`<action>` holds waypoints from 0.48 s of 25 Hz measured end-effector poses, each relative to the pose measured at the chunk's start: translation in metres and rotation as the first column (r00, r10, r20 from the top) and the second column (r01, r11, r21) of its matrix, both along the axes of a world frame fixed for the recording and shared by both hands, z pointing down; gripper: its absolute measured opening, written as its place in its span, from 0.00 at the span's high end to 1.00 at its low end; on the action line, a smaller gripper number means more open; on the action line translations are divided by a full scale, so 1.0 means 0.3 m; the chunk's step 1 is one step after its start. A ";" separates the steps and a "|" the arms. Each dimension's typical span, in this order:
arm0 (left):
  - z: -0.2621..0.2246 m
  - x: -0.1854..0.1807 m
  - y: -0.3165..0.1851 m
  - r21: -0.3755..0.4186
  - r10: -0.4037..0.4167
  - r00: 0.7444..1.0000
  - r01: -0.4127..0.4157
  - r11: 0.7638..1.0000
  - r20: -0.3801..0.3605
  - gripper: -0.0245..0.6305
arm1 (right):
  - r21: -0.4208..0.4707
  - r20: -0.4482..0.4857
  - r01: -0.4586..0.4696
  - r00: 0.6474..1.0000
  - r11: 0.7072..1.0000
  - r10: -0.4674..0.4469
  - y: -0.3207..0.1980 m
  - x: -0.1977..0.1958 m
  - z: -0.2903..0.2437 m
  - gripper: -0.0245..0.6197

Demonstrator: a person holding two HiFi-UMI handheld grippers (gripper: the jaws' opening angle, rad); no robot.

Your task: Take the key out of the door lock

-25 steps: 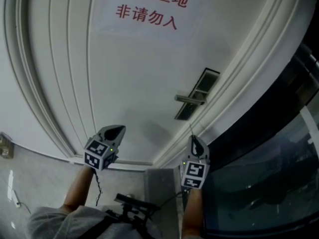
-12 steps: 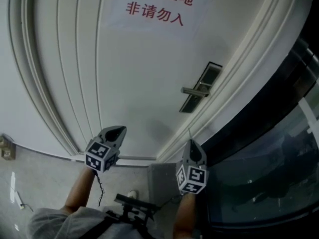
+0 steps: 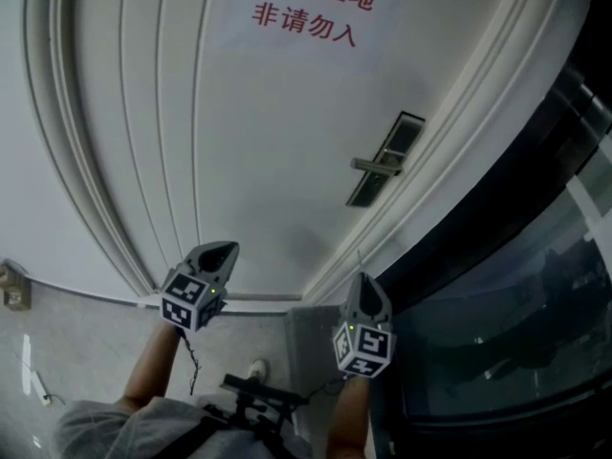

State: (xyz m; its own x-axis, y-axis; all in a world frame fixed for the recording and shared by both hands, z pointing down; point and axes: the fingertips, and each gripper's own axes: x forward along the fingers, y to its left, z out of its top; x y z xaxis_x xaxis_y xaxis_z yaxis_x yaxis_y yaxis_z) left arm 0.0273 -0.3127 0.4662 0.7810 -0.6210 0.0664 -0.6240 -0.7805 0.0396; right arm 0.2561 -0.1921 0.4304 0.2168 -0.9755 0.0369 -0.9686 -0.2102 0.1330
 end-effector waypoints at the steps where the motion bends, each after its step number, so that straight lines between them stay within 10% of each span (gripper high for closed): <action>1: -0.002 -0.003 0.004 0.003 0.002 1.000 -0.002 1.000 0.001 0.96 | -0.001 0.003 -0.001 1.000 1.000 0.001 0.007 -0.005 0.005 0.93; 12: -0.027 -0.012 0.039 0.031 0.019 1.000 -0.019 0.999 0.001 0.96 | 0.004 0.008 -0.016 1.000 1.000 0.016 0.061 -0.030 0.018 0.93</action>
State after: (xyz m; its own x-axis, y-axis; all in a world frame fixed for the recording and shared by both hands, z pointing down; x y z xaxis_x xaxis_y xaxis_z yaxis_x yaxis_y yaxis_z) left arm 0.0235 -0.3010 0.4582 0.7928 -0.6076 0.0482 -0.6088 -0.7932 0.0149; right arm 0.2472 -0.1738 0.4358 0.2322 -0.9721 0.0343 -0.9661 -0.2263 0.1242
